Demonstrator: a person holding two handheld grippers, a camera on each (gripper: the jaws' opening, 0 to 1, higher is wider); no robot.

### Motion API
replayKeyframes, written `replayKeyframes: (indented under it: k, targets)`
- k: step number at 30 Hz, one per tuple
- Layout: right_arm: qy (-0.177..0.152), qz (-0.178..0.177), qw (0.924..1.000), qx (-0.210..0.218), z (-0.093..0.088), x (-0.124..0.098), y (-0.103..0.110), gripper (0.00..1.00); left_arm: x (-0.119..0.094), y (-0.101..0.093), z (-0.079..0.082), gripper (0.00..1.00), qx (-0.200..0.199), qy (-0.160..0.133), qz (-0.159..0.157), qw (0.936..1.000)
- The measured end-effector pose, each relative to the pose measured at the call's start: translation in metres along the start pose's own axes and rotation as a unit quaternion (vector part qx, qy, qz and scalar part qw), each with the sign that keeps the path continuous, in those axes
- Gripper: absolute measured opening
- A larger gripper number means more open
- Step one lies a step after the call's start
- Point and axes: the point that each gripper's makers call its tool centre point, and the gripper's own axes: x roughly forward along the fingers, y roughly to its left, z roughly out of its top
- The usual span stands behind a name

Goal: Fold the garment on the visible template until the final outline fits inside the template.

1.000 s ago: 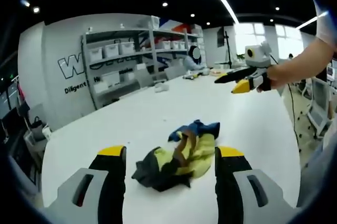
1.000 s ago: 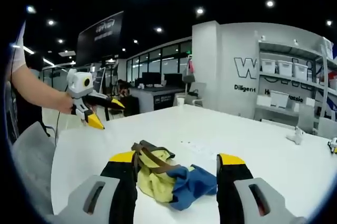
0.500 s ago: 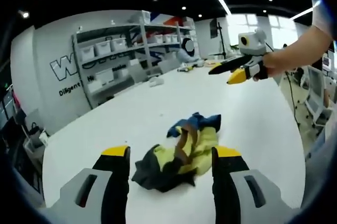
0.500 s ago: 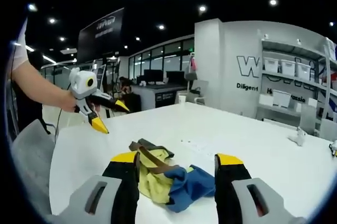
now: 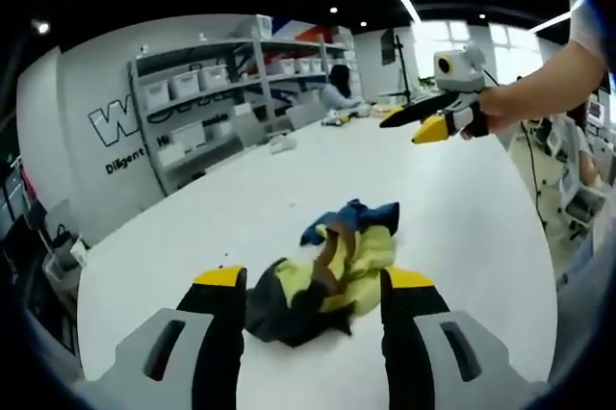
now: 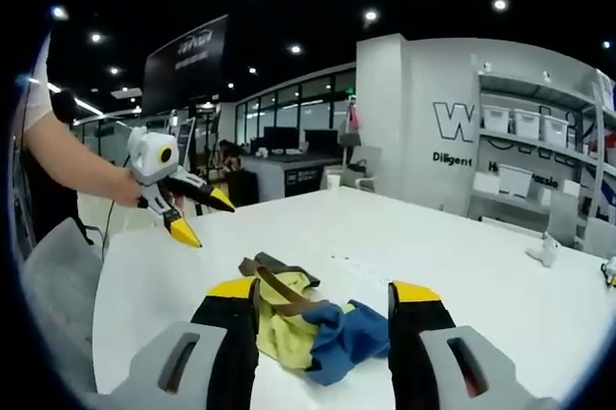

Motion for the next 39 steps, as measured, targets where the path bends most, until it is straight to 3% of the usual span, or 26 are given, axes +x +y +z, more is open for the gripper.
replayKeyframes:
  k: [29,35,39]
  targets:
    - [0.002,0.001,1.0,0.003,0.0,0.0,0.01,0.48,-0.001,0.004,-0.002,0.62,-0.014,0.0,0.003,0.9999]
    - [0.002,-0.008,0.9999,0.014,-0.007,-0.001,0.014,0.59,-0.01,0.001,0.0,0.73,-0.06,-0.016,0.017,0.998]
    - [0.008,-0.019,0.9987,0.046,-0.019,-0.002,0.015,0.74,-0.017,-0.001,0.004,0.85,-0.106,-0.03,0.033,0.9933]
